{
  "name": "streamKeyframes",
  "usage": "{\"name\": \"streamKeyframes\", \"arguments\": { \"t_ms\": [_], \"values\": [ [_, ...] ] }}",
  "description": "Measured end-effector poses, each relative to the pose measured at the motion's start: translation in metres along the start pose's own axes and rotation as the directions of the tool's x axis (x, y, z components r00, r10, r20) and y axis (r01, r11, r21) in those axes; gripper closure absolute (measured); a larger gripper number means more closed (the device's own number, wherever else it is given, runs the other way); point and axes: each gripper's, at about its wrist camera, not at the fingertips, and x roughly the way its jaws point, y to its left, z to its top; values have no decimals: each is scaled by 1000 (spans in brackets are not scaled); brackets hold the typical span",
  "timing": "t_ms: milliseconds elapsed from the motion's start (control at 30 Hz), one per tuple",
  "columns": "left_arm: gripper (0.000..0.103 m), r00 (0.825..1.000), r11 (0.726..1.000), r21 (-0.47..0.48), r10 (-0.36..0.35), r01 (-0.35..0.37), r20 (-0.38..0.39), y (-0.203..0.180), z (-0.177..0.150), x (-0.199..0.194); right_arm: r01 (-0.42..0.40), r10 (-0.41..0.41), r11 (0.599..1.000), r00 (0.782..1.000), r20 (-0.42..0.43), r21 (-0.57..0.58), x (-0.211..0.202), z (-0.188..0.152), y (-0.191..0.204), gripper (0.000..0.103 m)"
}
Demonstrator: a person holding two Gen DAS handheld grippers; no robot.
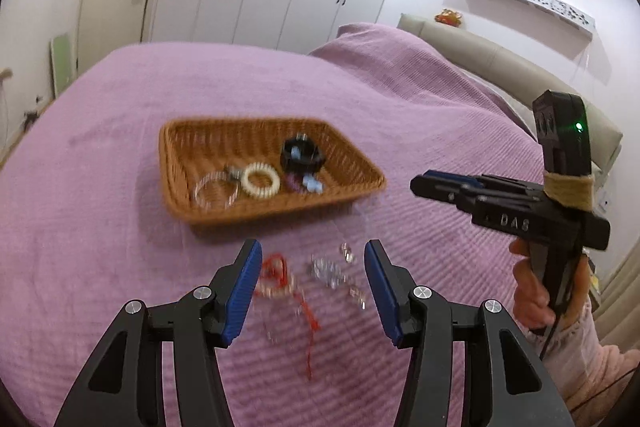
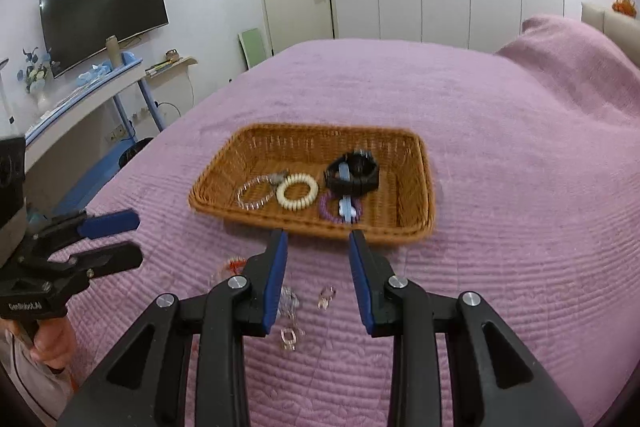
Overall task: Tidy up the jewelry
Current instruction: 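Grasp a small silver ring with the right tool while the left tool grasps the beaded bracelet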
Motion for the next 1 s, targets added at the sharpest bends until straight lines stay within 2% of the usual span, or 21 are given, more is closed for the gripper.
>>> {"name": "streamKeyframes", "arguments": {
  "t_ms": [167, 333, 433, 500, 733, 1000],
  "values": [
    [48, 998, 998, -49, 26, -28, -59, 14, -23, 20, -10, 10, 1000, 998, -70, 6, 23, -22, -11, 70],
    [48, 993, 990, -129, 41, -55, -107, 40, -32, 44, -14, 19, 999, 989, -149, 29, 57, -41, -18, 70],
    [56, 991, 984, -173, 20, -43, -134, 52, -34, 59, -24, 33, 998, 982, -188, 51, 74, -51, -22, 70],
    [60, 988, 982, -180, 23, -50, -149, 53, -30, 69, -19, 30, 998, 977, -211, 56, 84, -57, -24, 70],
    [62, 977, 981, -150, 97, -127, -191, 52, -19, 99, -26, 39, 998, 972, -234, 56, 97, -67, -21, 70],
    [86, 968, 978, -152, 102, -140, -231, 56, -20, 117, -2, 14, 999, 973, -232, 52, 112, -63, -13, 70]
  ]
}}
